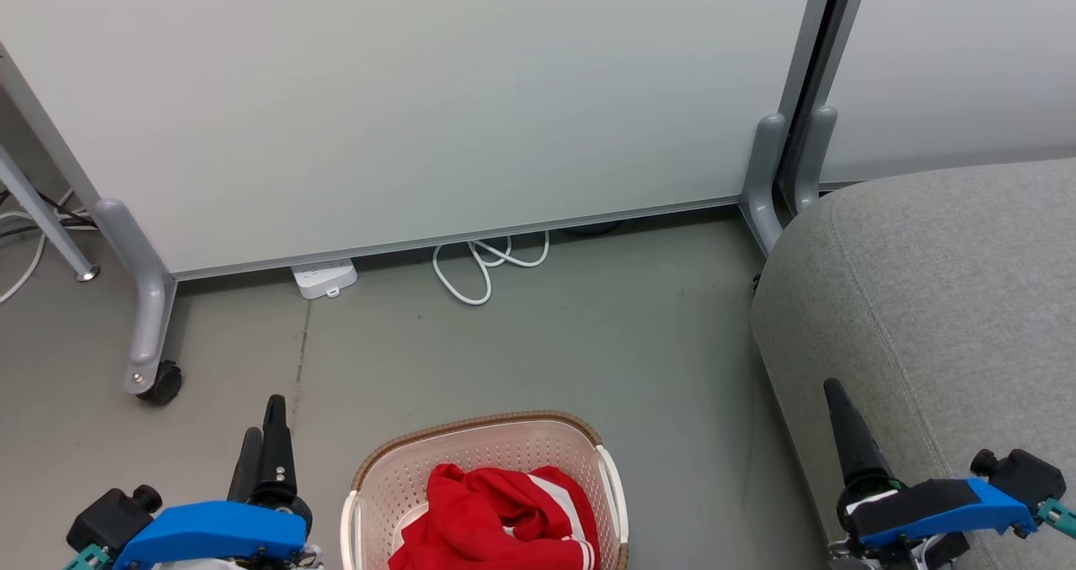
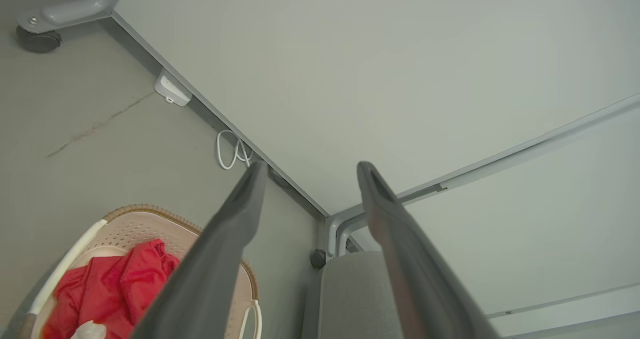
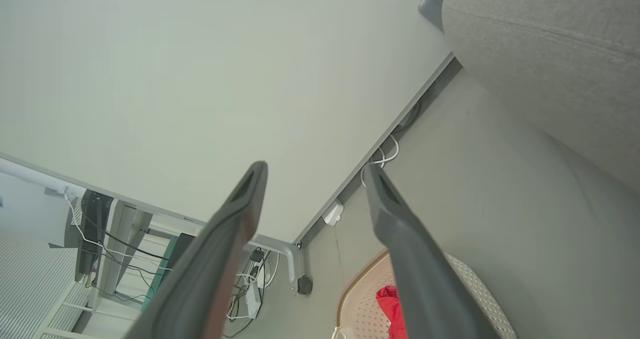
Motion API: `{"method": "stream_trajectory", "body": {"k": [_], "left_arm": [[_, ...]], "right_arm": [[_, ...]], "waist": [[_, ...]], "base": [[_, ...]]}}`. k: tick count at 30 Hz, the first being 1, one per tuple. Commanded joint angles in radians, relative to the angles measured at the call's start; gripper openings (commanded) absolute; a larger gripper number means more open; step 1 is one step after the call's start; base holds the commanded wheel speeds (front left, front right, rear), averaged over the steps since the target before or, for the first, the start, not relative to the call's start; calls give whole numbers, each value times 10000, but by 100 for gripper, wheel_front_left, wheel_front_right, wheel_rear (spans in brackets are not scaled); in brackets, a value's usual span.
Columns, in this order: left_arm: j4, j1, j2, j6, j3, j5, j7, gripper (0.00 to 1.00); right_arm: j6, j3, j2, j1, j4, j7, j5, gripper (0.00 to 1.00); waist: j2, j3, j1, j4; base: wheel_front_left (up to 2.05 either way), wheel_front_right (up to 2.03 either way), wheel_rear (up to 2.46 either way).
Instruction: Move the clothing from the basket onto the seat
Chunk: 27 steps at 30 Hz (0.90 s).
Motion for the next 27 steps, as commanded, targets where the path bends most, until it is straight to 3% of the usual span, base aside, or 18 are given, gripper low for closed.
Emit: {"method": "stream_trajectory", "body": {"k": [1, 27], "left_arm": [[-152, -117, 91, 60, -61, 534, -138, 100], [14, -14, 152, 184, -449, 3952, -958, 100]], "right_arm": [[12, 41, -58, -367, -59, -131, -607, 100], [18, 424, -82, -620, 183, -674, -4153, 100]], "waist": [[0, -2, 0, -6], [0, -37, 0, -37]], "base": [[0, 0, 0], [0, 0, 0]]}}
